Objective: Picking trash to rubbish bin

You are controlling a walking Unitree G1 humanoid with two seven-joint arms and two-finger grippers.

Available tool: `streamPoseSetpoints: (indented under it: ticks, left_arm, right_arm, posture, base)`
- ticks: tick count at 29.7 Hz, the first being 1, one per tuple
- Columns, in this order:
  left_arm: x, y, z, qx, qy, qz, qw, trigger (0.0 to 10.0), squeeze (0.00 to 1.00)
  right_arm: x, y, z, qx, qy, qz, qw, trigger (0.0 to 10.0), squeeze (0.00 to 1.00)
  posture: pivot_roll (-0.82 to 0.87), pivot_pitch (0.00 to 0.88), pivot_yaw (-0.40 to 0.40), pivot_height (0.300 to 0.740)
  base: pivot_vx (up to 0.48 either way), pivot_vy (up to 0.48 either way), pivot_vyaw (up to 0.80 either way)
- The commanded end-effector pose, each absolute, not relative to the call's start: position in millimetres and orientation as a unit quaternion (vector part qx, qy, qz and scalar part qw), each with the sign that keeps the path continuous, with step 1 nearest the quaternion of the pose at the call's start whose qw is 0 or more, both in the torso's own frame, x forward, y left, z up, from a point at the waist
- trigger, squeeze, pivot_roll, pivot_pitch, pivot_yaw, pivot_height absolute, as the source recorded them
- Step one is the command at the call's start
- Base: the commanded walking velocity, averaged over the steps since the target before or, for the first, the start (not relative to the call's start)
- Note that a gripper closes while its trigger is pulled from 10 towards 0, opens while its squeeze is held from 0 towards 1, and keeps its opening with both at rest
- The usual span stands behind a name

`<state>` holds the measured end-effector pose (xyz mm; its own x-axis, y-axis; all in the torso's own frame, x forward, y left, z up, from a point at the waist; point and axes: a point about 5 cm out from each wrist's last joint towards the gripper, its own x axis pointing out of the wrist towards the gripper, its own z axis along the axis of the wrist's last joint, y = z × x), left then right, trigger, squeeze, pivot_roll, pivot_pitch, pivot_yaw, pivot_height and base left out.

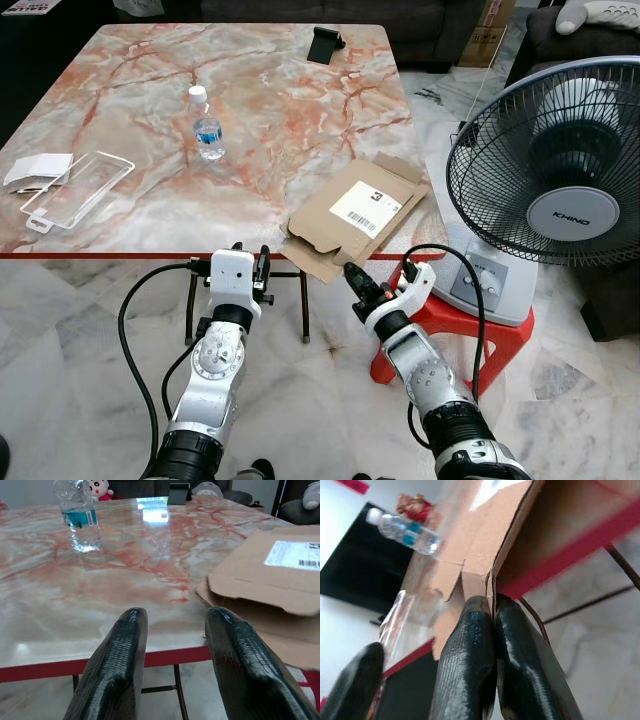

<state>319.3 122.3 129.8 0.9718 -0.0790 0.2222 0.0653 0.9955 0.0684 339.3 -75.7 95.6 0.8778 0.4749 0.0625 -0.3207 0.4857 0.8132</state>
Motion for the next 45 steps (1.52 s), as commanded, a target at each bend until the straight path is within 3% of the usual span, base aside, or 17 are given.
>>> streamPoseSetpoints:
  ticks: [1, 9, 45]
  left_arm:
    - [319.7, 119.7, 130.5, 0.032, -0.115, -0.037, 0.992, 10.0, 0.00]
    - [319.1, 116.4, 133.6, 0.027, -0.127, -0.030, 0.991, 10.0, 0.00]
    - [319.0, 117.9, 127.0, 0.020, -0.113, -0.023, 0.993, 10.0, 0.00]
  right_arm:
    - [338.0, -54.5, 107.2, 0.455, 0.070, 0.264, 0.847, 10.0, 0.00]
    - [336.7, -53.5, 120.8, 0.406, 0.042, 0.300, 0.862, 10.0, 0.00]
    - [337.2, -67.1, 110.6, 0.408, 0.054, 0.257, 0.874, 10.0, 0.00]
  posture:
    - [0.09, 0.179, -0.017, 0.740]
    - [0.09, 0.161, -0.012, 0.740]
    - [0.08, 0.175, -0.015, 0.740]
  base:
    - [0.000, 0.000, 0.00]
    - [0.000, 0.000, 0.00]
    - [-0.027, 0.000, 0.00]
